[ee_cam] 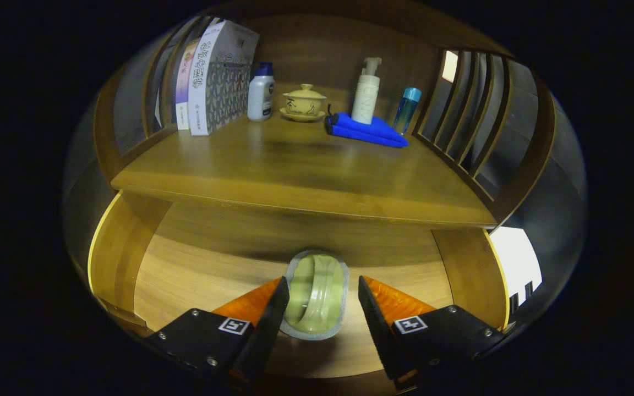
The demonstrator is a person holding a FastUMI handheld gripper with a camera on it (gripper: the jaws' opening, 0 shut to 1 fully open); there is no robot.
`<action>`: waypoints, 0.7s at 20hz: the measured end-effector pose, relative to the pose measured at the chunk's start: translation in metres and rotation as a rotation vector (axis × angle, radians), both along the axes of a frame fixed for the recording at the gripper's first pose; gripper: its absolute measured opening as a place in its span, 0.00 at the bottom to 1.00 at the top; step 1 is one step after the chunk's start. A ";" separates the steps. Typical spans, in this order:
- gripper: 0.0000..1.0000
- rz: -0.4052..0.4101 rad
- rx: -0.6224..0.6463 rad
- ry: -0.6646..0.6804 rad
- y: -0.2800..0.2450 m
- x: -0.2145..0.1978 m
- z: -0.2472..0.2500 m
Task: Pull open the drawer, take out the items inside it, and place them on the countertop above the cabinet.
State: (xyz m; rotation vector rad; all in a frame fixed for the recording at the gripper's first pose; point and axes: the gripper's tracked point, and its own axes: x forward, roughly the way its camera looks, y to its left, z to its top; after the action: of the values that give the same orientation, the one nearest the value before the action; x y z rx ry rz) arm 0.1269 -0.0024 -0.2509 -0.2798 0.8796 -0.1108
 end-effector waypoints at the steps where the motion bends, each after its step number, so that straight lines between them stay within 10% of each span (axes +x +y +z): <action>1: 0.76 -0.010 -0.014 0.002 -0.003 0.000 -0.002; 14: 0.18 0.011 -0.052 0.049 0.001 -0.013 -0.022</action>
State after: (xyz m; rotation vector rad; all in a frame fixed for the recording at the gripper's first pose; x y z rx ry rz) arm 0.1141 -0.0014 -0.2724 -0.3374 0.9245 -0.1173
